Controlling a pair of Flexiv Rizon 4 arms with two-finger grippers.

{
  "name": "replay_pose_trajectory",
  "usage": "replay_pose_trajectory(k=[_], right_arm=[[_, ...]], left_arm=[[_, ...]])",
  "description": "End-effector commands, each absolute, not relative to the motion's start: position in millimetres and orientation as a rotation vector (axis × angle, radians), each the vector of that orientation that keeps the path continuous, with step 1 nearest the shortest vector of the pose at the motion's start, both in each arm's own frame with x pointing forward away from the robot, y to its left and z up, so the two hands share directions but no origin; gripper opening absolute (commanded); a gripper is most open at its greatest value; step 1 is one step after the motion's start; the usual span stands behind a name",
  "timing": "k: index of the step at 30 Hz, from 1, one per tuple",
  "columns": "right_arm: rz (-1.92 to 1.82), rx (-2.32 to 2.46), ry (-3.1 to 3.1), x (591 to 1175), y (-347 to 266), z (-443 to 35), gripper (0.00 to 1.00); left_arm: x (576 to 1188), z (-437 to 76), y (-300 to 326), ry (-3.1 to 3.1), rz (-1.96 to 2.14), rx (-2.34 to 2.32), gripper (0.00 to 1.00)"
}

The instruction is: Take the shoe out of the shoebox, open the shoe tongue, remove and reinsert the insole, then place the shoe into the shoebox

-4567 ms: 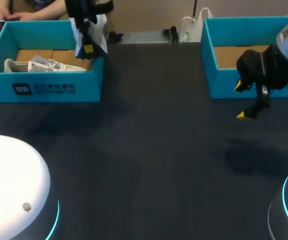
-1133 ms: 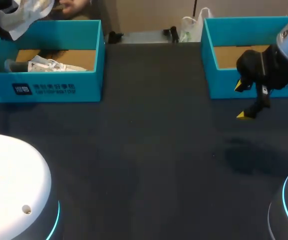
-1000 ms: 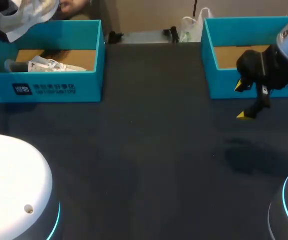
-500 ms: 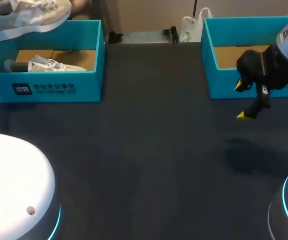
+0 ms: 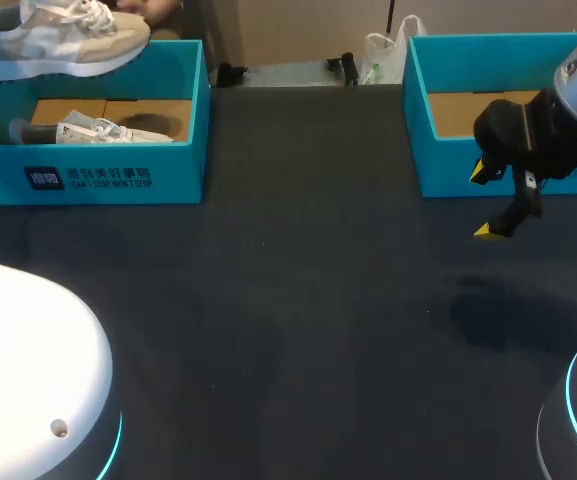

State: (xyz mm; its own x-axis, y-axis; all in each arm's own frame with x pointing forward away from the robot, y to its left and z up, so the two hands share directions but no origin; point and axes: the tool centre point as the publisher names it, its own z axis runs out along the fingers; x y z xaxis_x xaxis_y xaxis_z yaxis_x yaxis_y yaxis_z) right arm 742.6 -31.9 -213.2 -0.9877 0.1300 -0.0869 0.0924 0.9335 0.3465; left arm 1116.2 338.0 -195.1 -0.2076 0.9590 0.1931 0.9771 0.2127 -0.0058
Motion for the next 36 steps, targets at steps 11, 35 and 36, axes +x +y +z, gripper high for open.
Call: replay_pose_trajectory(k=[11, 35, 36], right_arm=[[0.525, 0.172, 2.981, 742, -32, -214, 1.00], [0.525, 0.172, 2.981, 742, -32, -214, 1.00], [0.525, 0.172, 2.981, 742, -32, -214, 1.00]], left_arm=[[1116, -215, 327, -2.238, -0.274, -2.085, 0.00], [1163, -256, 313, -2.262, -0.250, -2.160, 0.00], [1165, -259, 313, -2.261, -0.248, -2.158, 0.00]])
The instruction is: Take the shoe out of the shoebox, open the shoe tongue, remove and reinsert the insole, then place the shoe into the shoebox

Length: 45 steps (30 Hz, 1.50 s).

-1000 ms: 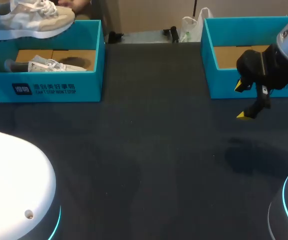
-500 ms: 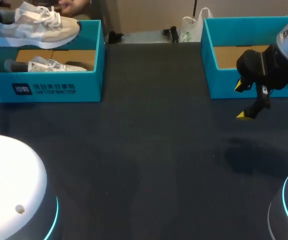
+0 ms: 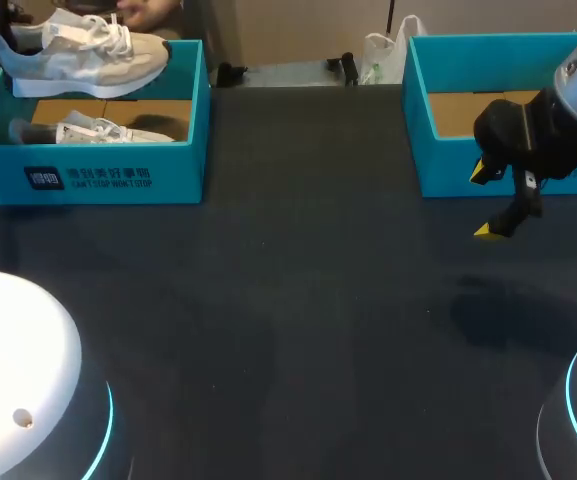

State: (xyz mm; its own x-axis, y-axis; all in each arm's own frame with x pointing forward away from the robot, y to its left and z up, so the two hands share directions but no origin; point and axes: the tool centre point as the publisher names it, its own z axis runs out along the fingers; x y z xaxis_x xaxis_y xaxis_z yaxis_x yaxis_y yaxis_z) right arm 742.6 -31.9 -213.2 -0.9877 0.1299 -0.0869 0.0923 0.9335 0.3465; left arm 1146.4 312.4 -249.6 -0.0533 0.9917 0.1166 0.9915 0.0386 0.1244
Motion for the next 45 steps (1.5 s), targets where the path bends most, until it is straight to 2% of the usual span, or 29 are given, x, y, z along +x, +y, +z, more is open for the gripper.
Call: replay_pose_trajectory(k=[1, 45], right_arm=[[0.525, 0.172, 2.981, 742, -32, -214, 1.00], [0.525, 0.172, 2.981, 742, -32, -214, 1.00]], left_arm=[[1166, -261, 312, 2.269, 0.249, 2.168, 0.00], [1209, -371, 310, 2.214, 0.245, 2.262, 0.00]])
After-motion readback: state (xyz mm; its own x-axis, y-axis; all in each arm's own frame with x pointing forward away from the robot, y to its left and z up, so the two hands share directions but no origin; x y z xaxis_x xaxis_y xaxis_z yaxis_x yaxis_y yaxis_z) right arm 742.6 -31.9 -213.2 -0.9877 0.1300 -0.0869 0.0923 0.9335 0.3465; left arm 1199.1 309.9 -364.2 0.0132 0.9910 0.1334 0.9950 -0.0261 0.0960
